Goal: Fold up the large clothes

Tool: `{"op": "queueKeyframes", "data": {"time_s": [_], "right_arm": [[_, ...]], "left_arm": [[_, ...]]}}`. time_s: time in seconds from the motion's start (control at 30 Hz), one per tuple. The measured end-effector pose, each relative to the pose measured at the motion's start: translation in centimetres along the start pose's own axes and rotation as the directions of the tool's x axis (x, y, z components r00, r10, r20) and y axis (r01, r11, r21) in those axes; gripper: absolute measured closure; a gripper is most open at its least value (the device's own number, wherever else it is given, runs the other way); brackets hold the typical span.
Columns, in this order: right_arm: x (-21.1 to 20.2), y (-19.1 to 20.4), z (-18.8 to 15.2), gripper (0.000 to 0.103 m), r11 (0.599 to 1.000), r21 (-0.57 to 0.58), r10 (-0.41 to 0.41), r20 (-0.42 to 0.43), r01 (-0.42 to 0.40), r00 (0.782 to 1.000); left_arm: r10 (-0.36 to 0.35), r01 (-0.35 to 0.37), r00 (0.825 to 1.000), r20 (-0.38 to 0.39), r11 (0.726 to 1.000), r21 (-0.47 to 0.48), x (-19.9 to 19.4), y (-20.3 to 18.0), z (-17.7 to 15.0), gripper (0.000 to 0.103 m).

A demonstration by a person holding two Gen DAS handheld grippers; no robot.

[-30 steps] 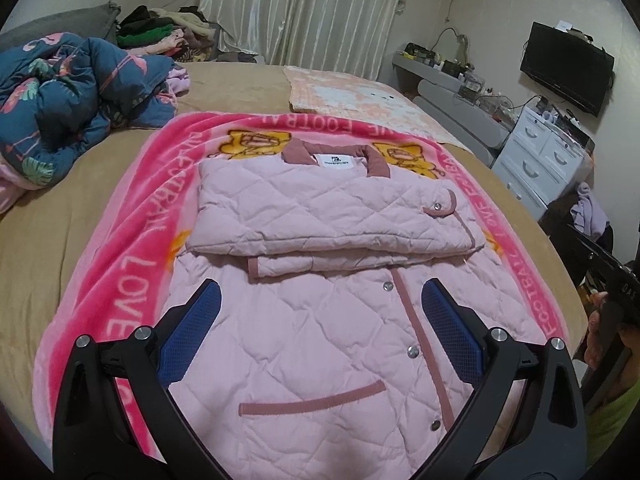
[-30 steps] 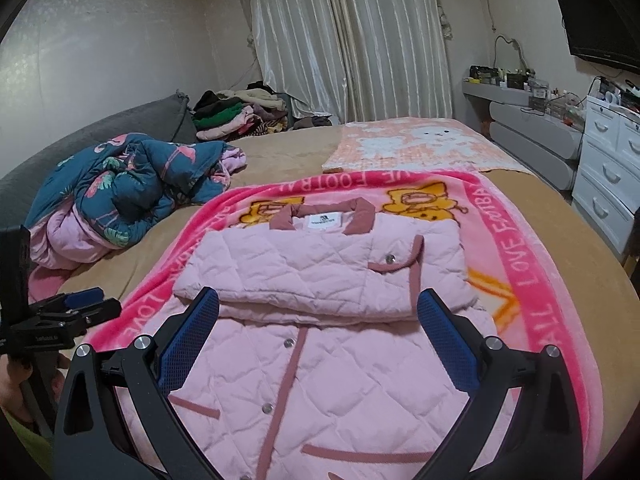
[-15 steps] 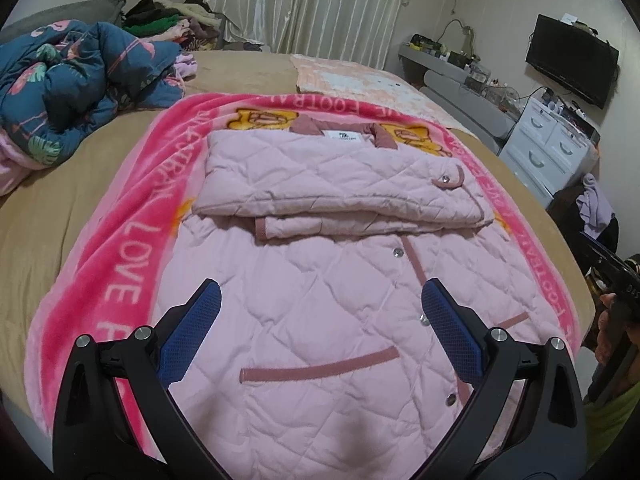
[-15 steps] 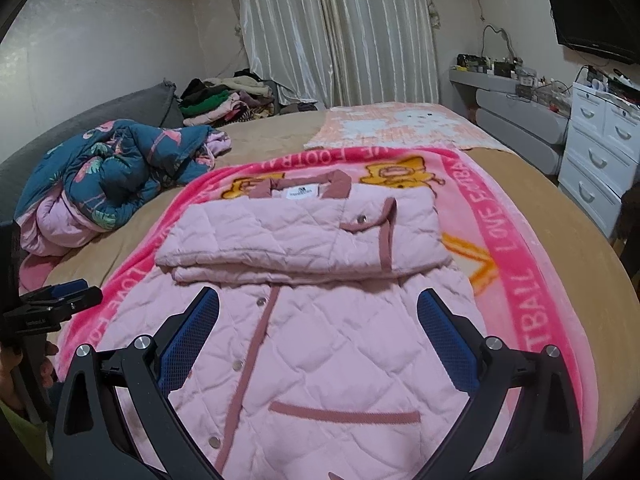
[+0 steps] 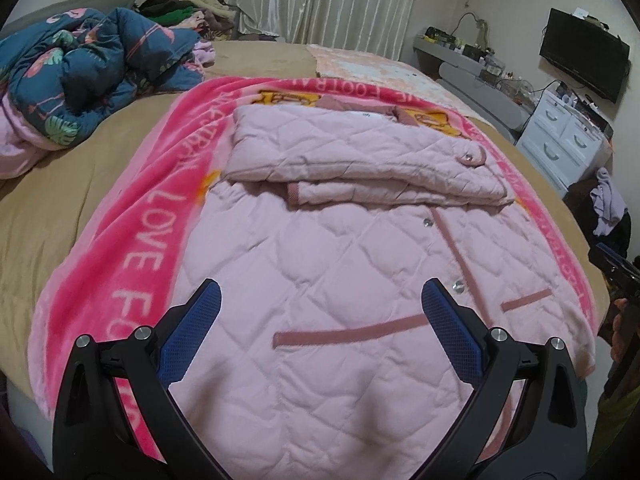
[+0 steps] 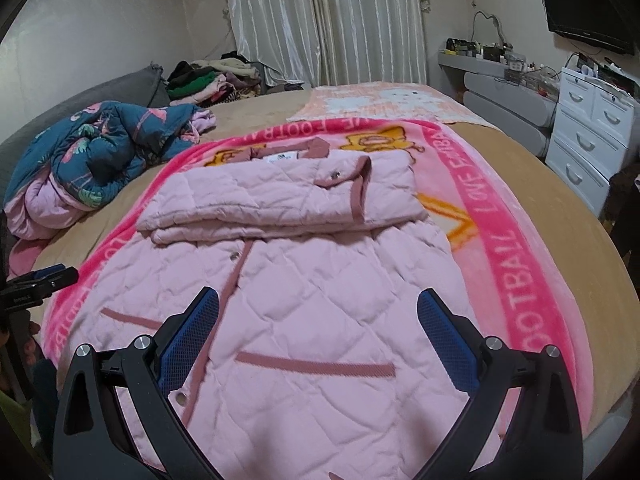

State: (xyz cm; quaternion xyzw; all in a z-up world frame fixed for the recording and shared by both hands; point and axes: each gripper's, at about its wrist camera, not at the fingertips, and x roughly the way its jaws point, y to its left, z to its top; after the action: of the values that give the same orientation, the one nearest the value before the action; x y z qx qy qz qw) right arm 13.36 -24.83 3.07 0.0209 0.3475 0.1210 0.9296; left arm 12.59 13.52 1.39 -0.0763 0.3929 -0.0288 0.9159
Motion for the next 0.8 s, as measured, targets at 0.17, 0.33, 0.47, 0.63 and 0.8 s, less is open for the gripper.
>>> {"op": "queueKeyframes", "data": {"time_s": [0.17,0.33,0.47,0.63,0.8], "right_arm": [[0.1,-1.2,-1.5,0.004,1.0,0.006,-0.022,-0.028,0.022,0.999],[0.6,-2.7,-3.1,0.004,0.999,0.022,-0.047,-0.064,0.049,0.997],[0.7,-3.7,-3.9,0.004,0.997,0.035,-0.06,-0.076,0.063,0.995],[0.6,-4.8,-4.9,0.004,0.996,0.05,-0.069,-0.092,0.074,0.993],[0.4,-5.6,-5.5,0.004,0.995,0.055,-0.078,-0.098,0.083,0.992]], "left_arm": [[0.029,-0.03,0.999,-0.027,0.999,-0.012,0.5,1.6,-1.3,0.009],[0.054,-0.054,0.998,-0.041,0.998,-0.02,0.5,2.6,-2.3,0.009],[0.072,-0.073,0.996,-0.054,0.997,-0.016,0.6,3.2,-3.2,0.009],[0.082,-0.085,0.994,-0.068,0.996,-0.037,0.5,4.5,-4.6,0.009],[0.081,-0.086,0.994,-0.077,0.994,-0.063,0.0,5.8,-5.9,0.009]]}}
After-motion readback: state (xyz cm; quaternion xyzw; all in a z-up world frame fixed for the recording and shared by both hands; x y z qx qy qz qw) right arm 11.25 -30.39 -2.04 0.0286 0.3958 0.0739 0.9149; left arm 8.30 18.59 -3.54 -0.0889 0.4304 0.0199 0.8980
